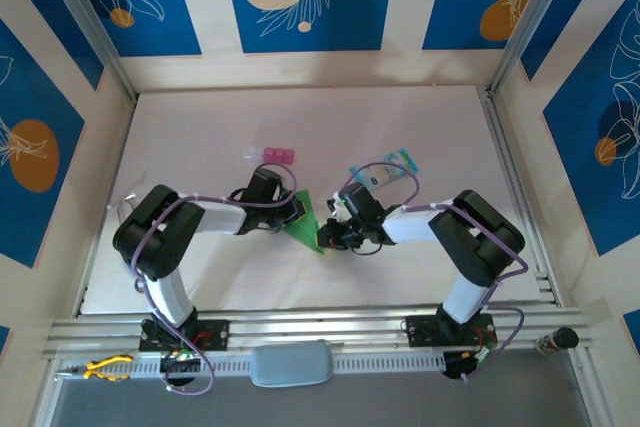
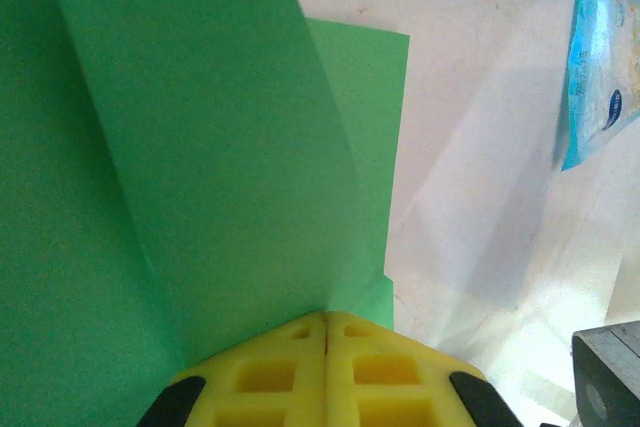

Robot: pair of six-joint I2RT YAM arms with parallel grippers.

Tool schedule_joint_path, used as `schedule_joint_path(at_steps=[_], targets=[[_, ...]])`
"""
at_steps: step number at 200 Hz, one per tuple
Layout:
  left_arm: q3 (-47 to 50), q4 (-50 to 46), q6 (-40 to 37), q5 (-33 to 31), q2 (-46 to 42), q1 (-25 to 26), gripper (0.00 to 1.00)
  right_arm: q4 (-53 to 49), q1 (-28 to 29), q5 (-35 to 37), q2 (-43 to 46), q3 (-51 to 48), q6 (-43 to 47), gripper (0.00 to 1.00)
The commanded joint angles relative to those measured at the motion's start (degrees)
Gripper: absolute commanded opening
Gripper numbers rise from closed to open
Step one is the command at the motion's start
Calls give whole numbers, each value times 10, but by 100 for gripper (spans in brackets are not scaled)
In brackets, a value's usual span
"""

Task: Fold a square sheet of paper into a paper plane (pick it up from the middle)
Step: Fourth fold the wing at the center of the table.

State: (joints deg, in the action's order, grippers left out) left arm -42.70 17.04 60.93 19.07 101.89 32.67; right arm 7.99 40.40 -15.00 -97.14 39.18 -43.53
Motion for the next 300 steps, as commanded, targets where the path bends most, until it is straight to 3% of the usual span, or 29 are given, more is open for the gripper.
schedule_joint_path(at_steps=[1, 300], targets=[[3, -45, -11, -17, 10, 4, 4, -56, 5, -2, 10, -1, 5, 13], [26, -16, 3, -16, 9, 3, 3, -88, 15, 0, 6, 8, 8, 6]])
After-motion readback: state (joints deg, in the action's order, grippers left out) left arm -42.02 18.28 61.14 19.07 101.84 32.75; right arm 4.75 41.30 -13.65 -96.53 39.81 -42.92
